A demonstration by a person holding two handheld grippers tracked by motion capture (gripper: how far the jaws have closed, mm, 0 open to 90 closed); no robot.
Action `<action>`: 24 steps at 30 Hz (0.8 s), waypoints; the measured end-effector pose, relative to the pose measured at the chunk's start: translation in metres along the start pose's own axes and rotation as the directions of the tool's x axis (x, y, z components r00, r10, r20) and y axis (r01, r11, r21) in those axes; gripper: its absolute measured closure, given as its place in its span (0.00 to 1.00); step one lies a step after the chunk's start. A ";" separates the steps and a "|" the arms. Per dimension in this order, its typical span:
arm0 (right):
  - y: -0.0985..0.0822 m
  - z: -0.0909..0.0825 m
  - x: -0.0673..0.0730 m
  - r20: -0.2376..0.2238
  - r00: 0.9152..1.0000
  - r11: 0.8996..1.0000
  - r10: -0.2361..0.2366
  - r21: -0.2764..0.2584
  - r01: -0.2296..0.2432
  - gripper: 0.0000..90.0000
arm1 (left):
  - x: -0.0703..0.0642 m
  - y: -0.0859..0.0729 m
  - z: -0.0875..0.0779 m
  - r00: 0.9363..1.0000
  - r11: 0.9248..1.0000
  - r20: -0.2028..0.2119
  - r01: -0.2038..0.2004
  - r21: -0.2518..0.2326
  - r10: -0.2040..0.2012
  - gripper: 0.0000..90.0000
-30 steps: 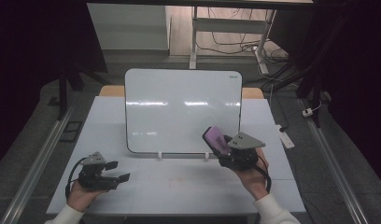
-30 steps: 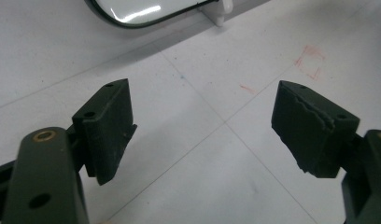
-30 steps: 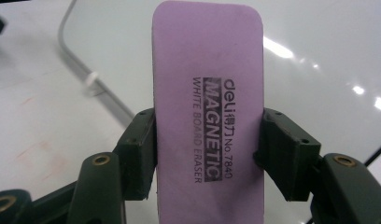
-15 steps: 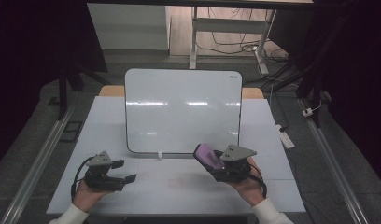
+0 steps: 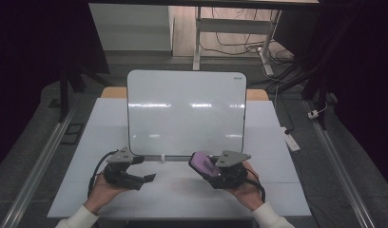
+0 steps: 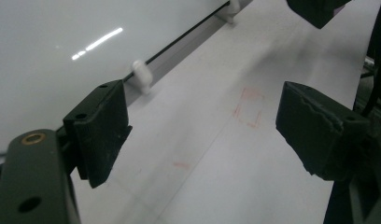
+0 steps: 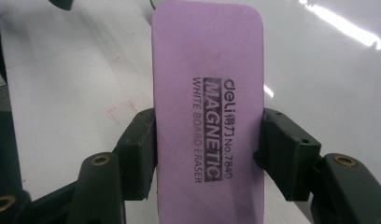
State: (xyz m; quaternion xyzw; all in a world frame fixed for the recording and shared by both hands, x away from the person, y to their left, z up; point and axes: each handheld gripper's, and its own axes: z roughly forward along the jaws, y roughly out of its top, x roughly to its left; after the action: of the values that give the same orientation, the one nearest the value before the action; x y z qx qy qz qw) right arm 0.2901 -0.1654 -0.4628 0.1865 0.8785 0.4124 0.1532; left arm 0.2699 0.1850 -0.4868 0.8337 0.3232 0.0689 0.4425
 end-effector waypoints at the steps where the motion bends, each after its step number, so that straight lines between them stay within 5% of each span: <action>1: 0.000 0.001 0.001 -0.007 1.000 1.000 0.006 0.003 -0.006 0.44 | -0.001 0.002 0.002 1.000 1.000 0.006 -0.008 0.002 0.008 0.20; 12: 0.002 0.003 0.002 -0.049 0.999 1.000 -0.014 0.006 0.014 0.44 | -0.010 0.034 0.023 0.993 0.996 0.081 -0.083 0.009 0.082 0.21; 24: 0.002 0.008 0.006 -0.100 0.994 0.999 -0.041 0.016 0.043 0.44 | -0.024 0.057 0.045 0.971 0.989 0.196 -0.147 0.027 0.139 0.24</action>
State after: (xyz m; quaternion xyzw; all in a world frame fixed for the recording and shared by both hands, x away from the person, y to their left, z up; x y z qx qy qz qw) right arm 0.2890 -0.1562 -0.4666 0.1484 0.8925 0.4098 0.1163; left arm 0.2968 0.1167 -0.4650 0.8665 0.2190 0.0126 0.4485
